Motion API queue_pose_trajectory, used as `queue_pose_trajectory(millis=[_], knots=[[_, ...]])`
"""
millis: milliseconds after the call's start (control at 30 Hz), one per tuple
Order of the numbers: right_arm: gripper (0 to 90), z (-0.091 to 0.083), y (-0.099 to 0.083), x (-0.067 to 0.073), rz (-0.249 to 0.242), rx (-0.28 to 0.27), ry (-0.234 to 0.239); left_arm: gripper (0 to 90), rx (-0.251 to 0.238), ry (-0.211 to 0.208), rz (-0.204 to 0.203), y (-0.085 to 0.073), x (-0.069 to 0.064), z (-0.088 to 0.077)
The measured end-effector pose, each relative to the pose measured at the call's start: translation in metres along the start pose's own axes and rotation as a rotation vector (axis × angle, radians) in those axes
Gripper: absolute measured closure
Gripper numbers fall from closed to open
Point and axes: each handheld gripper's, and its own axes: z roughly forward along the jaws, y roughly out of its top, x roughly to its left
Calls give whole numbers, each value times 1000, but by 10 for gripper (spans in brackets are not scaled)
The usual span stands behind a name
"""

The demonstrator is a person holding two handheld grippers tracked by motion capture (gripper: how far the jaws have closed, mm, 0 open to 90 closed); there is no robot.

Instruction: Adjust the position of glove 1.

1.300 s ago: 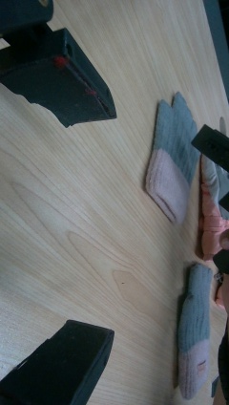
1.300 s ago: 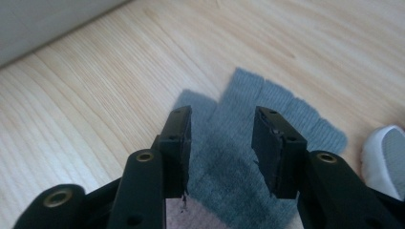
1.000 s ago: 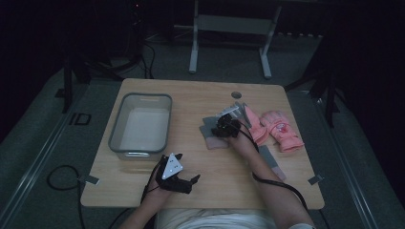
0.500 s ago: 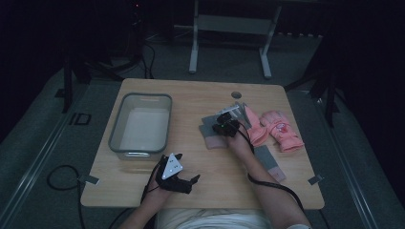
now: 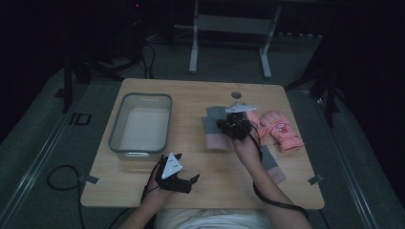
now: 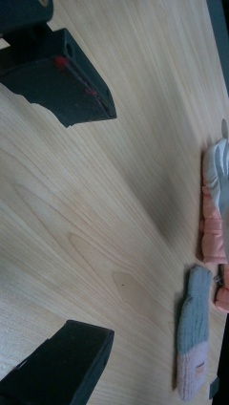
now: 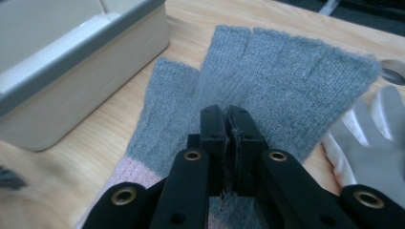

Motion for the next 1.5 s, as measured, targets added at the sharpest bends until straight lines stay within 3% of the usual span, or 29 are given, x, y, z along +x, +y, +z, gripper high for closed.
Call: queue_pose_trajectory(millis=[233, 433, 500, 867, 1167, 1500], knots=[[862, -35, -18, 18, 55, -34, -17, 7, -1, 5, -1, 0, 0, 0], [862, -44, -41, 26, 75, -12, -20, 7, -2, 5, 2, 0, 0, 0], [862, -44, -51, 26, 106, 3, 0, 7, -1, 5, 3, 0, 0, 0], [862, -26, -92, 34, 120, 75, -14, 7, 6, 8, 7, 0, -1, 0], [860, -6, -107, 35, 124, 116, 15, 7, 6, 7, 6, 0, -1, 0], [843, 10, -120, 33, 120, 145, 1, 7, 6, 6, 5, 0, -1, 0]])
